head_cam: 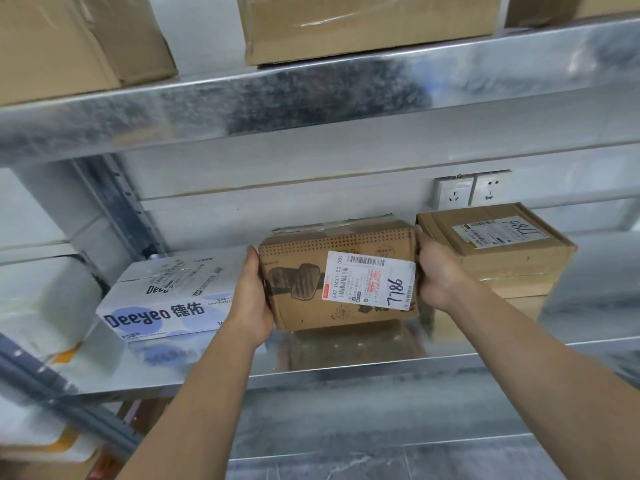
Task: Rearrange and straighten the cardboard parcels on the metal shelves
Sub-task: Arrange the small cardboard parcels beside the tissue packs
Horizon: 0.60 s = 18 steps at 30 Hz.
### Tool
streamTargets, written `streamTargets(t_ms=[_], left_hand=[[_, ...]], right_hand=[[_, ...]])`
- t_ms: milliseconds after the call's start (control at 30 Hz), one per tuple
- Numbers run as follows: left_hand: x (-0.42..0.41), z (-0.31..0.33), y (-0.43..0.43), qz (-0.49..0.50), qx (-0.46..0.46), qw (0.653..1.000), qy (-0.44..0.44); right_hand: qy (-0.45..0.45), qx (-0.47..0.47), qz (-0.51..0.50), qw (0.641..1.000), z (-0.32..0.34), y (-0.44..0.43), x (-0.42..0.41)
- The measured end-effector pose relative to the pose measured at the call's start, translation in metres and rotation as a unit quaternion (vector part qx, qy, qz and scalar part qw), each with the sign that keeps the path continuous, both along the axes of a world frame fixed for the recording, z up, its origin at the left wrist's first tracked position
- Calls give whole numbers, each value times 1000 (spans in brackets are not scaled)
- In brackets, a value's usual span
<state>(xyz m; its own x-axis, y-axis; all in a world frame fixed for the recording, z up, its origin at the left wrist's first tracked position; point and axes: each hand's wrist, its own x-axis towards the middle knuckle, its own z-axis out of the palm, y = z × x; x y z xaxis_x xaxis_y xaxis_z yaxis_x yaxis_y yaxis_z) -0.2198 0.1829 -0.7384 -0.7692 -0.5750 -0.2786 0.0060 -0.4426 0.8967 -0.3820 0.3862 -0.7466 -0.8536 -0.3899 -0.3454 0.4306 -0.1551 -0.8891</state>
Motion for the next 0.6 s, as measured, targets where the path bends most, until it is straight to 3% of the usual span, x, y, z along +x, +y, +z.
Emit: streamTargets(t_ms=[300,600], left_hand=[[1,0,-1,12,-7,1000,4],[11,-8,2,-2,-23,1000,12]], right_hand=[[-65,-77,14,995,8,3,23],[-27,-66,28,997,9,-2,30]])
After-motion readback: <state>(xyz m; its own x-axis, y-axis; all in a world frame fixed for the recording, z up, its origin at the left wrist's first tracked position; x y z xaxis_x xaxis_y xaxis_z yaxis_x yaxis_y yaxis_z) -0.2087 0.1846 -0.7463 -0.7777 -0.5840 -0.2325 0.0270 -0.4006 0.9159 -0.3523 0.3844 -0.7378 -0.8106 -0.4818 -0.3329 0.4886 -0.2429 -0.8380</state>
